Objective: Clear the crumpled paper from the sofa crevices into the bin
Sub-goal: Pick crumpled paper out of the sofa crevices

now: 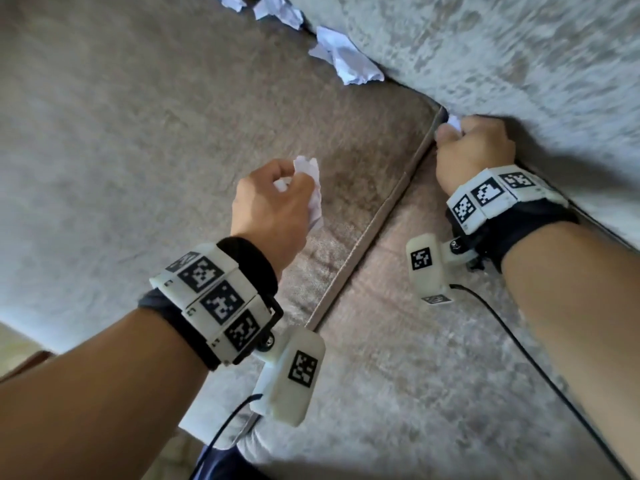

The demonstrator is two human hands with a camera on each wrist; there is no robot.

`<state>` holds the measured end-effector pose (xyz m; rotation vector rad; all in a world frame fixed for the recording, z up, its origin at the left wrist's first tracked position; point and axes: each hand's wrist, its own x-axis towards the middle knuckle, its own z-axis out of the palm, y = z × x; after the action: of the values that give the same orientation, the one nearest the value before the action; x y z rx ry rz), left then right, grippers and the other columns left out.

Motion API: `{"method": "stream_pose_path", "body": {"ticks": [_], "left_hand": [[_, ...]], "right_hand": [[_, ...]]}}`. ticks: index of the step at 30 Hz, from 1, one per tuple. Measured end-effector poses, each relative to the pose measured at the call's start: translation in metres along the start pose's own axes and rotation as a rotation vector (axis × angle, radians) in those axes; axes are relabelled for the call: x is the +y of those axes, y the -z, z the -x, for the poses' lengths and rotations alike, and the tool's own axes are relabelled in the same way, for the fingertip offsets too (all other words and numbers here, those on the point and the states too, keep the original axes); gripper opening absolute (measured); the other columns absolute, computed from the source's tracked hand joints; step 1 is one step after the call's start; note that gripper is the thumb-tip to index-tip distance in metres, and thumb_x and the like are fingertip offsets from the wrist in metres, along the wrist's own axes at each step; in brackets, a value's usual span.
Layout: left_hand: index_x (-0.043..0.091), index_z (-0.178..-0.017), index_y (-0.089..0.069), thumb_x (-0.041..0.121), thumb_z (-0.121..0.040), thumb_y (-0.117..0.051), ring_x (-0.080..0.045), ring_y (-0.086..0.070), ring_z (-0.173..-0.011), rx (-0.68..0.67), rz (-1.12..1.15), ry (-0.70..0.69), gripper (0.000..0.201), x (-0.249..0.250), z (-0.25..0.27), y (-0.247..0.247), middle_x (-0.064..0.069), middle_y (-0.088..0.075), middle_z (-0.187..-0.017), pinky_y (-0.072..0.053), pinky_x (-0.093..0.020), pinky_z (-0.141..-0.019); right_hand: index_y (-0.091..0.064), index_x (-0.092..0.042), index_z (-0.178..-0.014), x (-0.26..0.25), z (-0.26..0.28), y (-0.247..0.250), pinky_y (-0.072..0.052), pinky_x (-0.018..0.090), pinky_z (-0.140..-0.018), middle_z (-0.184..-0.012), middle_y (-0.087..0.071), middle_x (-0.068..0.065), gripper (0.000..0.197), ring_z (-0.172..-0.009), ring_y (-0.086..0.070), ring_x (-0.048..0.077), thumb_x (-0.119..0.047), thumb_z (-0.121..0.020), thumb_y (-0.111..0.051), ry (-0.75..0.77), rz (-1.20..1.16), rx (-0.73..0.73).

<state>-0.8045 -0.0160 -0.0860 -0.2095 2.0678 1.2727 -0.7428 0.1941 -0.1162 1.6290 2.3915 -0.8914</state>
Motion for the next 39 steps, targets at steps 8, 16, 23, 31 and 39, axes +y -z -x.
{"method": "stream_pose_path", "body": {"ticks": [8, 16, 23, 31, 39], "left_hand": [[0.003, -0.086, -0.069, 0.022, -0.098, -0.051, -0.023, -0.061, -0.056, -0.073, -0.071, -0.049, 0.028, 0.015, 0.004, 0.004, -0.002, -0.064, -0.066, -0.048, -0.028, -0.048], [0.018, -0.083, -0.065, 0.015, -0.100, -0.048, -0.013, -0.061, -0.055, -0.059, -0.132, -0.076, 0.024, 0.022, 0.016, 0.007, 0.005, -0.060, -0.064, -0.043, -0.020, -0.044], [0.019, -0.083, -0.064, 0.019, -0.102, -0.045, -0.013, -0.049, -0.051, 0.054, -0.134, -0.100, 0.027, 0.025, 0.023, 0.028, 0.000, -0.056, -0.065, -0.035, -0.019, -0.040], [0.019, -0.078, -0.063, 0.017, -0.099, -0.042, -0.009, -0.042, -0.039, 0.034, -0.113, -0.106, 0.030, 0.036, -0.014, 0.034, 0.003, -0.050, -0.057, -0.029, -0.017, -0.039], [0.021, -0.066, -0.062, 0.024, -0.087, -0.049, -0.017, -0.042, -0.041, -0.135, -0.171, -0.080, 0.025, 0.027, -0.095, 0.073, 0.003, -0.053, -0.043, -0.030, -0.021, -0.045]], "right_hand": [[-0.042, -0.010, -0.050, -0.002, 0.044, 0.017, -0.047, 0.039, -0.079, -0.062, -0.053, 0.014, 0.043, -0.075, -0.057, 0.036, -0.025, -0.089, -0.052, -0.030, -0.081, 0.109], [-0.058, -0.012, -0.088, 0.001, 0.079, 0.023, -0.037, 0.028, -0.068, -0.093, -0.061, 0.008, 0.005, -0.088, -0.055, 0.024, -0.017, -0.089, -0.055, -0.009, -0.138, 0.027], [-0.040, -0.020, -0.066, -0.008, 0.099, 0.024, -0.026, 0.018, -0.057, -0.070, -0.045, -0.007, 0.032, -0.082, -0.048, 0.019, -0.013, -0.094, -0.053, 0.078, -0.202, -0.089], [-0.055, -0.016, -0.082, -0.034, 0.087, 0.021, -0.032, 0.004, -0.045, -0.060, -0.042, -0.017, 0.011, -0.058, -0.045, 0.005, -0.018, -0.092, -0.051, 0.073, -0.278, -0.081], [-0.036, -0.015, -0.057, -0.099, 0.060, -0.039, -0.023, 0.023, -0.042, -0.052, -0.035, -0.002, 0.054, -0.046, -0.033, 0.013, -0.055, -0.092, -0.047, -0.138, -0.247, 0.049]]}}
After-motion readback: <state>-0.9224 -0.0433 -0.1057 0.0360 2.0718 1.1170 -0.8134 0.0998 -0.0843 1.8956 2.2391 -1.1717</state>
